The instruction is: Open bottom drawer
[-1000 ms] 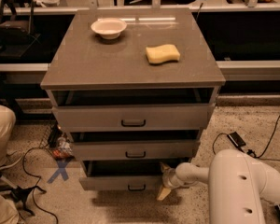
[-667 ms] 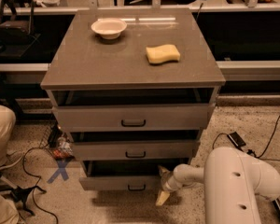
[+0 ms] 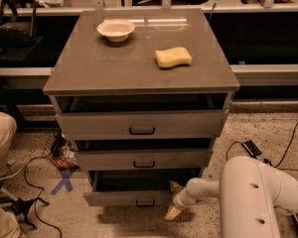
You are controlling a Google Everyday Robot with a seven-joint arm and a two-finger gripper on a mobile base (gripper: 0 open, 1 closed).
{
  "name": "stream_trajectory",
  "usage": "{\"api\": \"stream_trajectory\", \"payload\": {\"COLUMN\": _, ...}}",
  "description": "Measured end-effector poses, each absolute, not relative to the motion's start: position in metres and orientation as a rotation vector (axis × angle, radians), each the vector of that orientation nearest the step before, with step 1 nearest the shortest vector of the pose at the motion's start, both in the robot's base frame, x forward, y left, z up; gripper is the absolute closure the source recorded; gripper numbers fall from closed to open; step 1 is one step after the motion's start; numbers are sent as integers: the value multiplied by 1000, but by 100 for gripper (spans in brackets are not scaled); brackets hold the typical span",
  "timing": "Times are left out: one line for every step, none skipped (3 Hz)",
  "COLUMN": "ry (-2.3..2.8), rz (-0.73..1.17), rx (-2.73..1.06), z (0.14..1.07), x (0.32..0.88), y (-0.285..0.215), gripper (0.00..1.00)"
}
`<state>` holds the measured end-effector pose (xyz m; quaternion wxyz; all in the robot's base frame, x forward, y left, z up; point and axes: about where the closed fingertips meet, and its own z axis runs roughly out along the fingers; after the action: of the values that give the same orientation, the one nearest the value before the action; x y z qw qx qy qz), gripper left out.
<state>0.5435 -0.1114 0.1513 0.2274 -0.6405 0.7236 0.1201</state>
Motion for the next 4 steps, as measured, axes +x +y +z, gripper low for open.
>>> {"api": "stream_trajectory", "payload": {"ry": 1994, "rz": 331, "rx": -1765, "z": 158, "x": 543, "y": -111, "gripper": 42}}
{"api": "stream_trajectory", "payload": {"ry": 1994, "rz": 331, "rx": -1765, "z": 161, "x": 543, "y": -111, "gripper": 65}}
{"api": "stream_trajectory", "payload": {"ry": 1994, "rz": 331, "rx": -1764, "z": 162, "x": 543, "y": -111, "gripper": 88}}
{"api": "stream_trajectory", "payload": {"ry": 1994, "rz": 331, "rx": -1764, "z": 163, "x": 543, "y": -112, "gripper": 100}}
